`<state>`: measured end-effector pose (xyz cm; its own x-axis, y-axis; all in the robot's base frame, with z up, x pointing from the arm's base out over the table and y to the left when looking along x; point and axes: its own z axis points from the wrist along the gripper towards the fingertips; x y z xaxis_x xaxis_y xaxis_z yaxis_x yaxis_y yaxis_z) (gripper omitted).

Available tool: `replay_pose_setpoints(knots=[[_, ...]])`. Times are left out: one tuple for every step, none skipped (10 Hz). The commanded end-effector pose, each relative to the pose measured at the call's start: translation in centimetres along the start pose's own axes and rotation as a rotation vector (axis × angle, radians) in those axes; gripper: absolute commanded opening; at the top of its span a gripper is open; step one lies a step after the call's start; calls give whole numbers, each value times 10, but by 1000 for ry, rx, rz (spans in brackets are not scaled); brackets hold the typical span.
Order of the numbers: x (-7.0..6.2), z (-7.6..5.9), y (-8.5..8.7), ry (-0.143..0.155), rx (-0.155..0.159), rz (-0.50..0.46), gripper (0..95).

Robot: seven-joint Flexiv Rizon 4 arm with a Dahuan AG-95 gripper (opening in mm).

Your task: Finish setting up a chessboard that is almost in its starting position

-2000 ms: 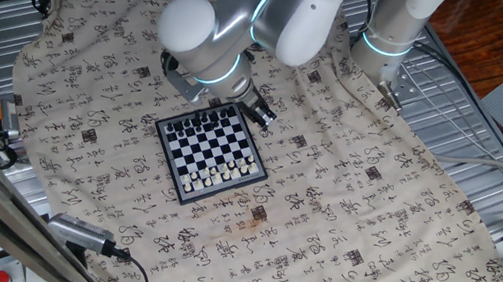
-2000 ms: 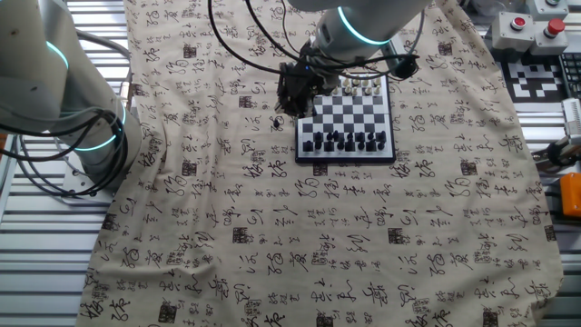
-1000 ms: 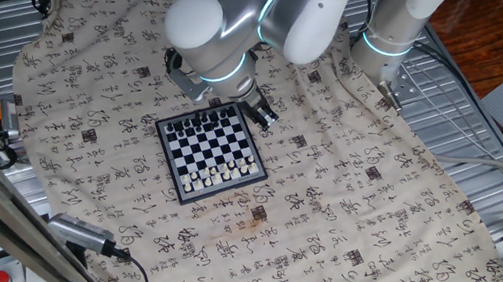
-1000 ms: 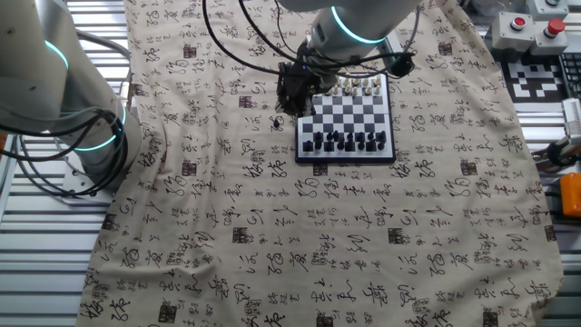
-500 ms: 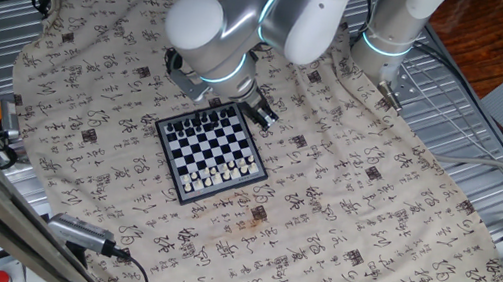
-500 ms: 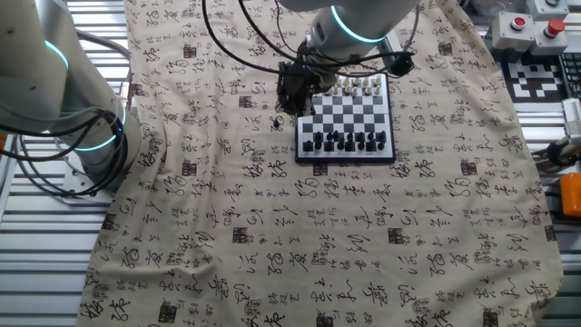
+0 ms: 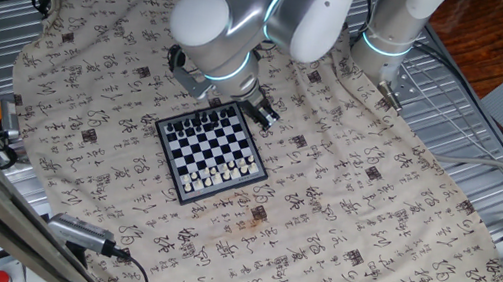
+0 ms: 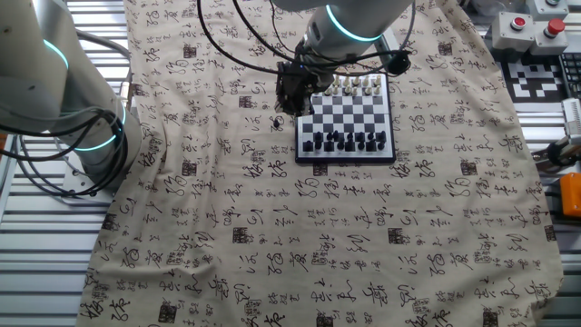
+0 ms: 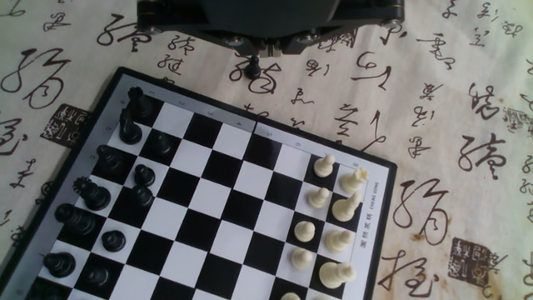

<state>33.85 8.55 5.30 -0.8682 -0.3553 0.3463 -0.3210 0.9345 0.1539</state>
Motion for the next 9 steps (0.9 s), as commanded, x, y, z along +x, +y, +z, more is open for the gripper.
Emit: replay_pose_setpoints(knots=[[-1,1,1,-8,3,1,0],[-2,2,1,-13,5,0,0],[-2,2,1,-21,7,-1,0],[-2,2,2,-25,8,-1,0],[-2,3,3,-44,15,-1,0],[-3,4,4,-52,18,-2,0],[-3,4,4,-55,18,-2,0],[-3,5,5,-58,20,-3,0],[-3,5,6,-63,23,-4,0]])
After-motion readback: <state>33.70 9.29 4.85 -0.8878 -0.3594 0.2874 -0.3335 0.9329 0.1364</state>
